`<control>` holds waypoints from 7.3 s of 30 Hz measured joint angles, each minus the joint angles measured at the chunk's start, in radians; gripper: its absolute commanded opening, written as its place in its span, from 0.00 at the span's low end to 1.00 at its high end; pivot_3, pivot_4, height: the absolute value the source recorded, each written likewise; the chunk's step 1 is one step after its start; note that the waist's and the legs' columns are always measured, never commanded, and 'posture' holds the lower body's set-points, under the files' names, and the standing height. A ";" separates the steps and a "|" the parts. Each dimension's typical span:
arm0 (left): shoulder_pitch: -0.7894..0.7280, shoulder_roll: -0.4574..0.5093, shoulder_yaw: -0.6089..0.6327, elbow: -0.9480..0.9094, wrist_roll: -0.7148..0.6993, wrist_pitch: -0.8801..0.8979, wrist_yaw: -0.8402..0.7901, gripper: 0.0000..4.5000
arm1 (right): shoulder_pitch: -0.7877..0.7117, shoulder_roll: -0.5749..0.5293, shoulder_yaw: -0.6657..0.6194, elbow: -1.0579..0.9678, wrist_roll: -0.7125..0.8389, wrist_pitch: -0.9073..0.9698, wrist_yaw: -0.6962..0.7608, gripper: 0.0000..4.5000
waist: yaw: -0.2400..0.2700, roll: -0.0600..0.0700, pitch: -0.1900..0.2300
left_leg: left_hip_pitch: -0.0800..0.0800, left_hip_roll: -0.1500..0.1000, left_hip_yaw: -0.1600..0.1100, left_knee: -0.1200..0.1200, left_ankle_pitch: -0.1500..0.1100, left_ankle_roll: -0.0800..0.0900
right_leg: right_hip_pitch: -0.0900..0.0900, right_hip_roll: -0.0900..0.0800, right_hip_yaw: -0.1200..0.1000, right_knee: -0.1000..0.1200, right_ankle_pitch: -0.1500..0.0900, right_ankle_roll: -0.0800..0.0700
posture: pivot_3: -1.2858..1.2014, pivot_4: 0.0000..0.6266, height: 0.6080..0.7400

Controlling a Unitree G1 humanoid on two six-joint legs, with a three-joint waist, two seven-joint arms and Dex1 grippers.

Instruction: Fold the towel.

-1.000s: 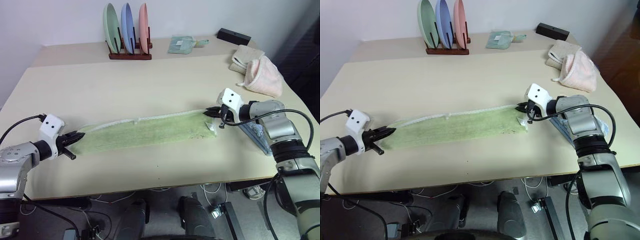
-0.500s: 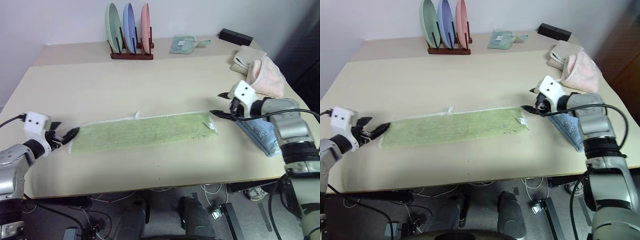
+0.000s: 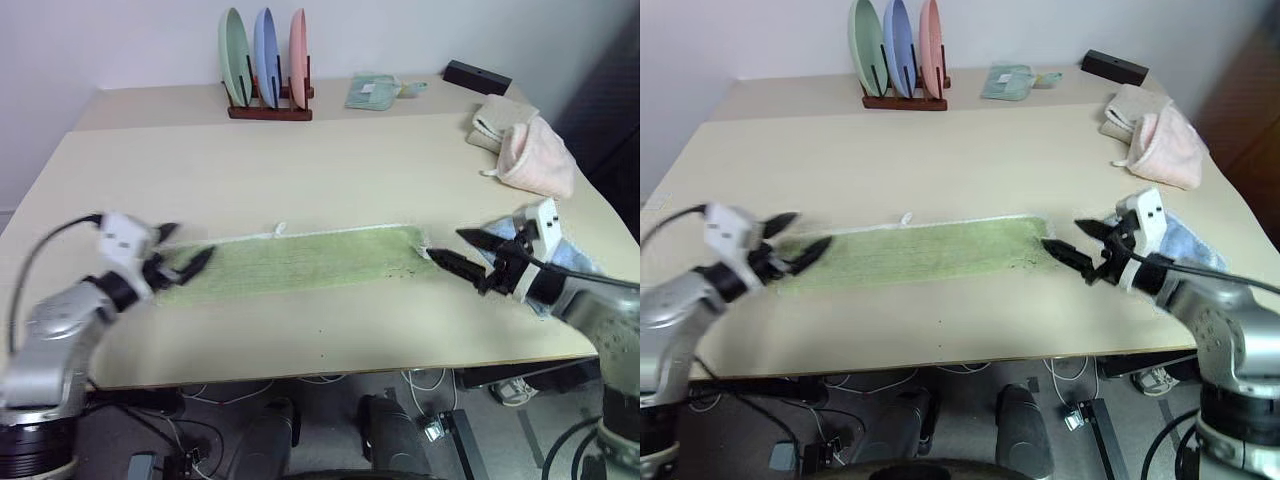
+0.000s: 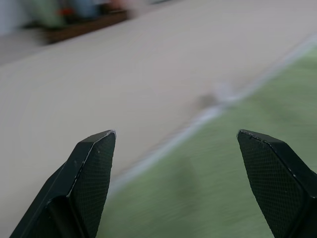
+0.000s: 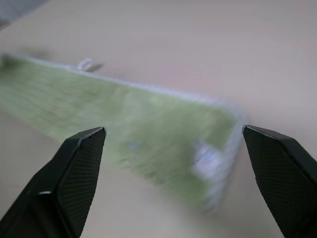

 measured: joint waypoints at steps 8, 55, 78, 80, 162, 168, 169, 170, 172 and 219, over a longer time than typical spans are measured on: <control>-0.073 -0.098 -0.210 -0.058 0.004 0.006 -0.025 0.89 | 0.101 0.143 -0.119 -0.143 0.196 0.236 -0.272 1.00 | -0.001 0.001 -0.001 | 0.000 0.000 0.001 0.000 0.000 0.000 | 0.000 0.001 0.000 0.000 0.000 0.000 | 0.52 0.24 1.00; -0.049 -0.094 -0.282 -0.086 0.047 -0.021 -0.076 0.89 | -0.162 -0.276 0.157 -0.025 0.339 0.043 -0.592 0.01 | -0.026 0.006 -0.002 | 0.000 0.002 0.002 -0.002 -0.001 0.002 | 0.001 0.005 -0.001 -0.005 0.000 0.000 | 0.52 0.24 1.00; -0.029 -0.101 -0.286 -0.115 0.059 -0.014 -0.049 0.89 | -0.308 -0.102 0.777 -0.030 -0.199 -0.115 -0.206 0.23 | -0.018 0.005 -0.002 | -0.001 0.001 0.000 -0.002 -0.001 0.002 | 0.001 0.003 -0.001 -0.009 0.000 0.000 | 0.52 0.24 1.00; -0.029 -0.099 -0.287 -0.115 0.060 -0.014 -0.049 0.89 | -0.285 -0.103 0.750 -0.033 -0.196 -0.129 -0.175 0.45 | -0.016 0.005 -0.002 | -0.002 0.001 0.000 -0.002 -0.001 0.002 | 0.001 0.003 -0.001 -0.009 0.000 0.000 | 0.52 0.24 1.00; -0.003 0.102 0.142 -0.200 -0.736 0.276 0.569 0.01 | -0.247 -0.035 0.639 0.190 -0.556 -0.724 0.198 0.96 | 0.003 0.000 -0.003 | -0.001 0.000 0.002 -0.001 0.000 0.001 | 0.003 0.004 0.000 -0.011 0.000 -0.005 | 0.52 0.24 1.00; -0.090 0.130 -0.159 -0.303 -0.569 0.316 0.407 0.01 | -0.242 -0.036 0.631 0.199 -0.573 -0.735 0.184 0.96 | -0.008 0.000 -0.003 | 0.000 0.001 0.002 -0.003 0.000 0.001 | 0.002 0.005 0.000 -0.010 0.001 -0.003 | 0.52 0.24 1.00; -0.108 0.126 -0.232 -0.301 -0.510 0.318 0.390 0.01 | -0.242 -0.036 0.629 0.200 -0.574 -0.736 0.180 0.96 | -0.007 0.000 -0.003 | 0.000 0.001 0.002 -0.003 0.000 0.001 | 0.002 0.005 0.000 -0.010 0.001 -0.003 | 0.52 0.24 1.00; -0.112 0.118 -0.291 -0.300 -0.466 0.320 0.373 0.01 | -0.241 -0.036 0.628 0.199 -0.575 -0.736 0.178 0.96 | -0.009 0.000 -0.003 | 0.000 0.001 0.003 -0.003 0.000 0.001 | 0.002 0.005 0.001 -0.011 0.001 -0.004 | 0.52 0.24 1.00; -0.111 0.113 -0.352 -0.287 -0.408 0.322 0.349 0.01 | -0.238 -0.036 0.627 0.199 -0.579 -0.736 0.173 0.96 | -0.014 0.000 -0.003 | 0.000 0.001 0.002 -0.003 0.000 0.001 | 0.002 0.005 0.001 -0.011 0.001 -0.003 | 0.52 0.24 1.00; -0.030 -0.085 -0.266 0.078 0.006 0.053 0.186 0.25 | -0.294 0.286 0.825 0.429 -0.629 -0.620 -0.031 0.00 | -0.022 0.000 -0.006 | 0.001 0.000 0.000 -0.004 0.000 0.000 | 0.001 0.005 0.000 -0.008 0.003 -0.002 | 0.52 0.24 1.00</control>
